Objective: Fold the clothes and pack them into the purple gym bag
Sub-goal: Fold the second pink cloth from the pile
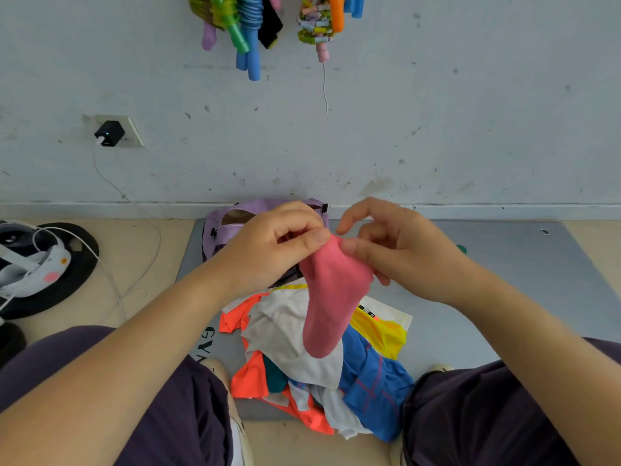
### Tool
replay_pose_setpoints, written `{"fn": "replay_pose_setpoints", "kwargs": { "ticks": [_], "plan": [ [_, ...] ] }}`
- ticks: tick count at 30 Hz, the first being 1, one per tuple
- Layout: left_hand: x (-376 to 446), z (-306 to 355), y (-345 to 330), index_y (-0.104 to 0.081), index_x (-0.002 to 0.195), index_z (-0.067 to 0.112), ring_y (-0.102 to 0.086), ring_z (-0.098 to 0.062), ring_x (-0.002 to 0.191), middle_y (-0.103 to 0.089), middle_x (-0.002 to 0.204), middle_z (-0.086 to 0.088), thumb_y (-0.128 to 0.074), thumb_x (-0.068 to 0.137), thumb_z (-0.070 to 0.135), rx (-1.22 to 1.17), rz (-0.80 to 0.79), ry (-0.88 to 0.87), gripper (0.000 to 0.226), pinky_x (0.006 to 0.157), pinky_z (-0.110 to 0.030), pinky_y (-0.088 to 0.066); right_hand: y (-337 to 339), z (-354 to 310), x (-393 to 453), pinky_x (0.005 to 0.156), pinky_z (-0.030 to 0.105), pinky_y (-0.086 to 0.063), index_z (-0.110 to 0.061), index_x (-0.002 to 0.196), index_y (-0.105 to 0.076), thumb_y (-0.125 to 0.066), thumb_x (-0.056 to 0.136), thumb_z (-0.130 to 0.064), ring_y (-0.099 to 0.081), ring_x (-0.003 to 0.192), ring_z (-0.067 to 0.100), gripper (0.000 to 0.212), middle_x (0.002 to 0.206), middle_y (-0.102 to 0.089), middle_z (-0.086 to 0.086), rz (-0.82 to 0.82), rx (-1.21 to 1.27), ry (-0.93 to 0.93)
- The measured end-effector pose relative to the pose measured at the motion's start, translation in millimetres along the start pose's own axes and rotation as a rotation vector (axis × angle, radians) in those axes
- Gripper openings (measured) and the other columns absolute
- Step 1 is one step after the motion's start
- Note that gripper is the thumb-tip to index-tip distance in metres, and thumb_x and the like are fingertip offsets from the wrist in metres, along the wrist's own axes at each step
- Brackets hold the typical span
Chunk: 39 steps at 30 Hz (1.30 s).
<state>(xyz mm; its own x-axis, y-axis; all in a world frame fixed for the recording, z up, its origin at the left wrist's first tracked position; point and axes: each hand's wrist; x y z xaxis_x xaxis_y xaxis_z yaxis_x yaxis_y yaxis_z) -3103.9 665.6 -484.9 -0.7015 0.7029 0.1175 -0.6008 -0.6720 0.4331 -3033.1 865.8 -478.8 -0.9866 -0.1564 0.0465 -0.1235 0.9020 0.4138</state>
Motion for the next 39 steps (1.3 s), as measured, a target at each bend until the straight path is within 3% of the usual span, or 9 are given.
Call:
{"fn": "replay_pose_setpoints", "kwargs": {
  "ticks": [3, 6, 10, 14, 22, 26, 31, 36, 39],
  "plan": [
    [1.3, -2.4, 1.1, -0.062, 0.080, 0.010, -0.056, -0.024, 0.082, -0.058, 0.096, -0.022, -0.054, 0.095, 0.015, -0.028, 0.075, 0.003, 0.018, 0.084, -0.044, -0.045, 0.4, 0.1, 0.1, 0.053, 0.029, -0.044, -0.016, 0.094, -0.057, -0.078, 0.080, -0.015, -0.049, 0.053, 0.013, 0.025, 0.065, -0.060, 0.004, 0.031, -0.010, 0.013],
    [1.8, -5.3, -3.6, -0.064, 0.080, 0.014, -0.057, -0.031, 0.089, -0.060, 0.093, -0.020, -0.057, 0.095, 0.015, 0.074, 0.086, -0.021, 0.016, 0.086, -0.042, -0.043, -3.2, 2.3, 1.6, 0.053, 0.028, -0.039, -0.014, 0.092, -0.063, -0.079, 0.079, -0.020, -0.044, 0.052, 0.012, 0.021, 0.058, -0.054, 0.007, 0.015, -0.118, 0.029],
    [2.3, -6.3, -5.0, -0.069, 0.086, 0.026, -0.059, -0.008, 0.076, -0.065, 0.085, 0.003, -0.067, 0.083, 0.033, 0.020, 0.053, 0.046, 0.008, 0.072, -0.024, -0.046, 1.2, 2.1, 1.2, 0.066, 0.028, -0.047, -0.018, 0.086, -0.072, -0.075, 0.082, -0.024, -0.055, 0.068, 0.009, 0.009, 0.076, -0.062, 0.002, 0.017, -0.158, 0.050],
    [6.1, -16.0, 15.8, -0.066, 0.117, 0.023, -0.068, -0.004, 0.096, -0.072, 0.104, 0.010, -0.081, 0.066, 0.024, -0.184, 0.060, 0.155, 0.053, 0.084, -0.014, -0.050, 25.1, 2.4, 1.8, 0.078, 0.015, -0.047, -0.031, 0.077, -0.070, -0.070, 0.072, -0.045, -0.059, 0.092, 0.003, 0.015, 0.108, -0.056, -0.007, 0.130, -0.234, 0.028],
    [11.9, -30.0, 19.3, -0.074, 0.085, 0.015, -0.072, -0.017, 0.076, -0.074, 0.079, -0.001, -0.072, 0.083, 0.008, -0.327, 0.256, 0.248, 0.008, 0.072, -0.026, -0.059, 40.1, 14.7, 0.8, 0.080, 0.040, -0.055, -0.027, 0.076, -0.072, -0.080, 0.076, -0.028, -0.069, 0.074, 0.014, 0.007, 0.074, -0.072, -0.004, 0.177, -0.366, -0.084],
    [11.9, -30.6, 15.2, -0.071, 0.085, 0.020, -0.064, -0.014, 0.074, -0.068, 0.075, -0.002, -0.066, 0.092, 0.015, -0.169, 0.304, 0.195, 0.010, 0.067, -0.032, -0.060, 37.5, 15.2, 1.3, 0.079, 0.033, -0.055, -0.025, 0.074, -0.072, -0.081, 0.076, -0.022, -0.069, 0.075, 0.012, 0.010, 0.073, -0.072, -0.008, 0.240, -0.344, -0.061],
    [9.4, -28.3, 10.7, -0.063, 0.095, 0.017, -0.054, -0.017, 0.076, -0.067, 0.088, -0.019, -0.056, 0.099, 0.019, 0.007, 0.243, 0.096, 0.008, 0.082, -0.043, -0.047, 29.2, 13.8, 3.4, 0.070, 0.029, -0.051, -0.019, 0.085, -0.064, -0.081, 0.076, -0.016, -0.060, 0.068, 0.014, 0.019, 0.073, -0.066, -0.003, 0.348, -0.083, -0.004],
    [9.6, -20.9, 3.9, -0.060, 0.100, 0.013, -0.049, -0.011, 0.076, -0.057, 0.080, -0.014, -0.050, 0.101, 0.020, -0.086, 0.203, 0.116, 0.012, 0.074, -0.023, -0.040, 31.4, 14.5, 3.9, 0.071, 0.033, -0.047, -0.024, 0.086, -0.068, -0.075, 0.081, -0.026, -0.059, 0.075, 0.021, 0.010, 0.076, -0.063, -0.002, 0.110, -0.278, -0.090],
    [11.2, -21.5, -1.1, -0.056, 0.095, 0.015, -0.040, -0.010, 0.074, -0.045, 0.080, -0.005, -0.045, 0.103, 0.020, -0.109, 0.180, 0.201, 0.014, 0.065, -0.020, -0.033, 31.0, 13.6, 1.7, 0.076, 0.036, -0.046, -0.015, 0.088, -0.066, -0.065, 0.091, -0.024, -0.058, 0.079, 0.020, 0.009, 0.083, -0.065, 0.002, 0.089, -0.095, -0.087]
  ]
}}
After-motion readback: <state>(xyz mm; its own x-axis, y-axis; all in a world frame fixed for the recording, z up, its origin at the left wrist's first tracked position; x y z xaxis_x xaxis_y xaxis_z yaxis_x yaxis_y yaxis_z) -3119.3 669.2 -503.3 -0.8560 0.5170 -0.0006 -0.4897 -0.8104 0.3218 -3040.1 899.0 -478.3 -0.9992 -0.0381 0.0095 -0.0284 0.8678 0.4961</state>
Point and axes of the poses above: each hand's wrist, its own x-axis towards the middle knuckle, its own y-axis out of the back of the hand, z = x × y
